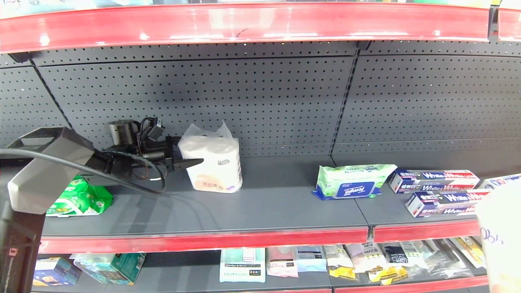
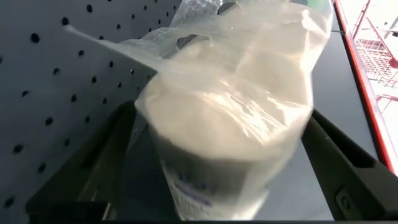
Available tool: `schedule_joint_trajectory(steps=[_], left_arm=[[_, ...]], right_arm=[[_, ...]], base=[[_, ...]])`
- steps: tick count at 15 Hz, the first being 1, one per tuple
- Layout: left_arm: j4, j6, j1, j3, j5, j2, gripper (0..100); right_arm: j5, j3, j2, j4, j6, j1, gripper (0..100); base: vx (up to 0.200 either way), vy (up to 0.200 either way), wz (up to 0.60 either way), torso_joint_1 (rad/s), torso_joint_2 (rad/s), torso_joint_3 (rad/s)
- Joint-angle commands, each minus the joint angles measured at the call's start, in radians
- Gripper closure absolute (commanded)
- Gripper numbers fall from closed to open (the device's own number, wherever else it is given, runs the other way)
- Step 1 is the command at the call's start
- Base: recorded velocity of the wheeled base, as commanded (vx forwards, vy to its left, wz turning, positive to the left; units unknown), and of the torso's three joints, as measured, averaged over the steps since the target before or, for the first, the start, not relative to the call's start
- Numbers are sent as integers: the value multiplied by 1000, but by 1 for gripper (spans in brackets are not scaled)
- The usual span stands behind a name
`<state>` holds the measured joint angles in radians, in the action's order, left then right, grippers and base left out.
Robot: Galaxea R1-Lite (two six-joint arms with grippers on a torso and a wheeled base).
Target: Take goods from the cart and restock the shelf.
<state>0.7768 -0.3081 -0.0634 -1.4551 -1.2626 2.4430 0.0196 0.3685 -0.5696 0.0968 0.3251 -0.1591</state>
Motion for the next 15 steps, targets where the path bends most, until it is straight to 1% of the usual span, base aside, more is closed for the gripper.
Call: schedule_joint_trajectory(steps=[1,4,6,13,15], left_arm=[[-2,4,13,-14,-12,16,0],[-5,10,30,-13,-17,19,0],[-5,24,42,-16,-17,24,0],[-4,32,59,-16,-17,24,0],[-4,35,71,-18,-17,24,0]], right_arm=[[0,1,-10,0,2,1,100],[0,1,-10,0,2,0,100],[0,3,-10,0,2,0,100],[-1,0,-10,1,2,1,100],[-1,0,-9,1,2,1,100]], base=[[0,0,0,0,0,0],[0,0,0,0,0,0],[0,0,0,0,0,0],[0,0,0,0,0,0],[0,0,0,0,0,0]])
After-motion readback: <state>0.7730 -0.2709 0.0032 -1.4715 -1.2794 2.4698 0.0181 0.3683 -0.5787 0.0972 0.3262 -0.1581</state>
